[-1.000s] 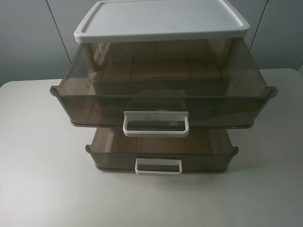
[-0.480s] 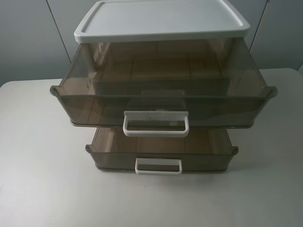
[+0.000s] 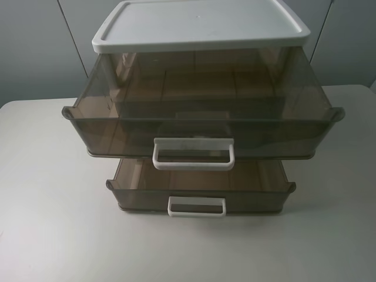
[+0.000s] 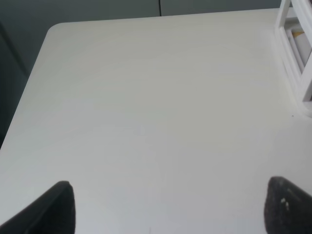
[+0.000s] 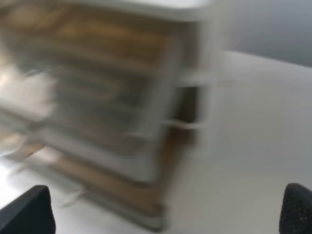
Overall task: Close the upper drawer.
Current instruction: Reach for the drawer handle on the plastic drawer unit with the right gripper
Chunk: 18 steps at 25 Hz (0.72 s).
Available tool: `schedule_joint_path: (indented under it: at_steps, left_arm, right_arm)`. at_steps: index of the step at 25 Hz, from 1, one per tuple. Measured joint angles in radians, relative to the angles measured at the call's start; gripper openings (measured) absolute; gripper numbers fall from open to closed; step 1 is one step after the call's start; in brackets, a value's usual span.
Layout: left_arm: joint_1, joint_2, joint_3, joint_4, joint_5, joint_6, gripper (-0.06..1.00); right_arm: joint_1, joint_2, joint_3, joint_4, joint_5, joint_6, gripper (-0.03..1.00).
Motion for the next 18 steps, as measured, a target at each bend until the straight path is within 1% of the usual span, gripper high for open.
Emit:
schedule_joint_path:
  at_steps: [2,6,11,13,15,18]
  left_arm:
    - [0.0,0.0,0.0,0.0,0.0,0.0,0.74]
    - [0.0,0.0,0.0,0.0,0.0,0.0,0.74]
    - [0.0,0.0,0.0,0.0,0.0,0.0,0.74]
    - [0.0,0.0,0.0,0.0,0.0,0.0,0.74]
    - [0.0,0.0,0.0,0.0,0.0,0.0,0.74]
    - [0.0,0.0,0.0,0.0,0.0,0.0,0.74]
  right_arm:
    - [0.063,0.055,0.0,0.098,0.012,-0.07,0.7]
    - [0.193,0.152,0.0,0.211,0.066,-0.154,0.7]
    - [0.338,0.208,0.0,0.355,0.068,-0.206,0.7]
    - [0.392,0.225,0.0,0.379,0.055,-0.211,0.7]
    - [0.437,0.249,0.0,0.376,0.029,-0.206,0.7]
    - [0.521,0.291,0.0,0.325,-0.041,-0.164,0.7]
